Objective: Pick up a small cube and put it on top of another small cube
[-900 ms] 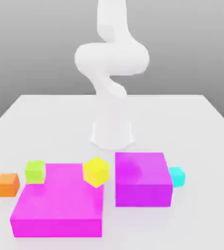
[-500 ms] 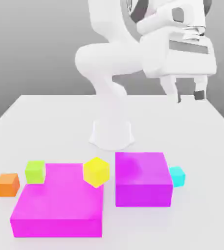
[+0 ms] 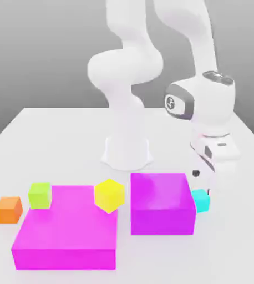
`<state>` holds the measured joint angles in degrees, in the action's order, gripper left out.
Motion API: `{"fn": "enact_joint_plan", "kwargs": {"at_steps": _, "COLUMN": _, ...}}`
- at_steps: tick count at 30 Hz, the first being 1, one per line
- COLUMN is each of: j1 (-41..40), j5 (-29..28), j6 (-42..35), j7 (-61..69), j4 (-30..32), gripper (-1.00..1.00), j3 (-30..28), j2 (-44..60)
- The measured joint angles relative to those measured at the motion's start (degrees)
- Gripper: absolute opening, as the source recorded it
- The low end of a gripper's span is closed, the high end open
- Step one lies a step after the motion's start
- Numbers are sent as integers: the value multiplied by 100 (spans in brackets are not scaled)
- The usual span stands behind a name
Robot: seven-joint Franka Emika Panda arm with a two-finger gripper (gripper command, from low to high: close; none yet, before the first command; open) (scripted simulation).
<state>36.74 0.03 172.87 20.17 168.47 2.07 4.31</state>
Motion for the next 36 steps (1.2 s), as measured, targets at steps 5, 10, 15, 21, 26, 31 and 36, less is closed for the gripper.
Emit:
{"fn": "enact_joint_plan", "kwargs": {"at_steps": 5, "j1": 165, "j5": -44, "j6": 807, "j7": -30, "j4": -176, "gripper": -100, "j3": -184, "j2": 993}}
{"fn": "enact_joint_plan", "kwargs": {"at_steps": 10, "j1": 164, "j5": -50, "j6": 795, "j7": -36, "j4": -176, "gripper": -100, "j3": -183, "j2": 992}}
{"fn": "enact_joint_plan", "kwargs": {"at_steps": 15, "j1": 98, "j5": -20, "j6": 414, "j7": -4, "j4": -89, "gripper": -100, "j3": -115, "j2": 521}}
{"fn": "enact_joint_plan", "kwargs": {"at_steps": 21, "j1": 98, "j5": -12, "j6": -462, "j7": 85, "j4": 82, "gripper": -100, "j3": -81, "j2": -561}}
{"fn": "enact_joint_plan", "kwargs": {"at_steps": 26, "j1": -152, "j5": -349, "j6": -696, "j7": 602, "j4": -206, "gripper": -100, "j3": -402, "j2": -748}}
{"fn": "enact_joint_plan", "kwargs": {"at_steps": 31, "j1": -902, "j5": -521, "j6": -1624, "j7": 700, "j4": -216, "gripper": -100, "j3": -969, "j2": -1626}}
{"fn": "enact_joint_plan", "kwargs": {"at_steps": 36, "j1": -1860, "j5": -849, "j6": -2573, "j7": 623, "j4": -193, "gripper": -100, "j3": -1449, "j2": -2523}}
